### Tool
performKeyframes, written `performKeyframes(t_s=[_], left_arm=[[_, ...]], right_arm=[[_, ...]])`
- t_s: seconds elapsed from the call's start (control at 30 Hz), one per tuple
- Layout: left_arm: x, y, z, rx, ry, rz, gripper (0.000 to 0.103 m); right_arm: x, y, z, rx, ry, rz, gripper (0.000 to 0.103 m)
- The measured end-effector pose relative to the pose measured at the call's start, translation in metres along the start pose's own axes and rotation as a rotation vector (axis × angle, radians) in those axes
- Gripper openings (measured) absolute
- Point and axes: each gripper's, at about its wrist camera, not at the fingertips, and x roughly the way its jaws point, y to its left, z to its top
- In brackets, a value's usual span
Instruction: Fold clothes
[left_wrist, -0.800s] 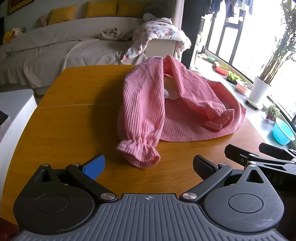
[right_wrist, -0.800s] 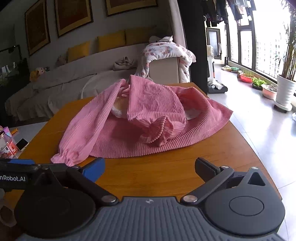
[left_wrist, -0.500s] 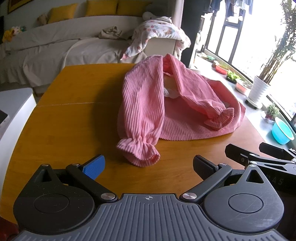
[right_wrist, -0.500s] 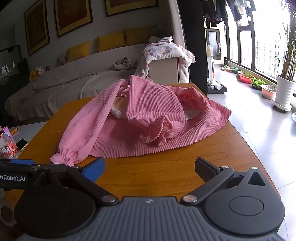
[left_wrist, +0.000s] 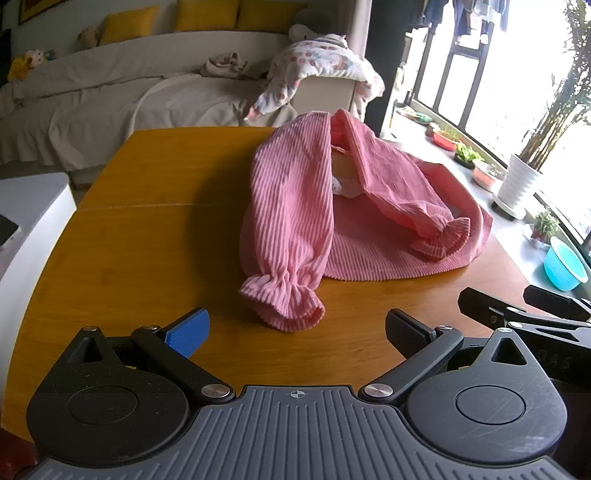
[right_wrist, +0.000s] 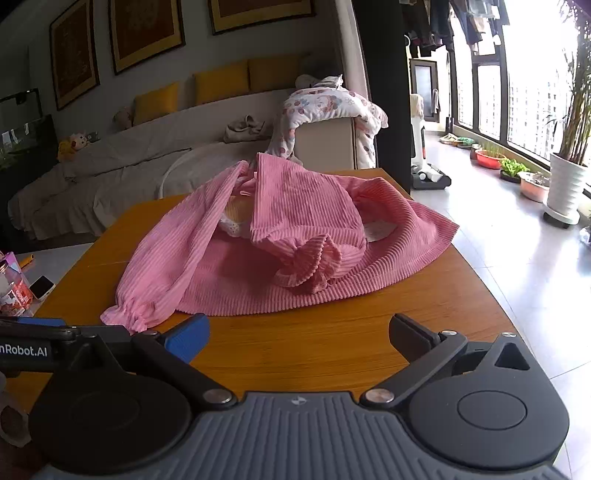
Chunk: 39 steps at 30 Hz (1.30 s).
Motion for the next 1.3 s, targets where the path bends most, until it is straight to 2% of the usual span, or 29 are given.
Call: performKeyframes(t_s=[1.3], left_arm=[[0.0013, 0.0045, 0.0002, -0.019, 0.036, -0.016, 0.103]], right_arm=[[0.0077, -0.0056, -0.0032, 0.032, 0.033, 0.004, 0.103]])
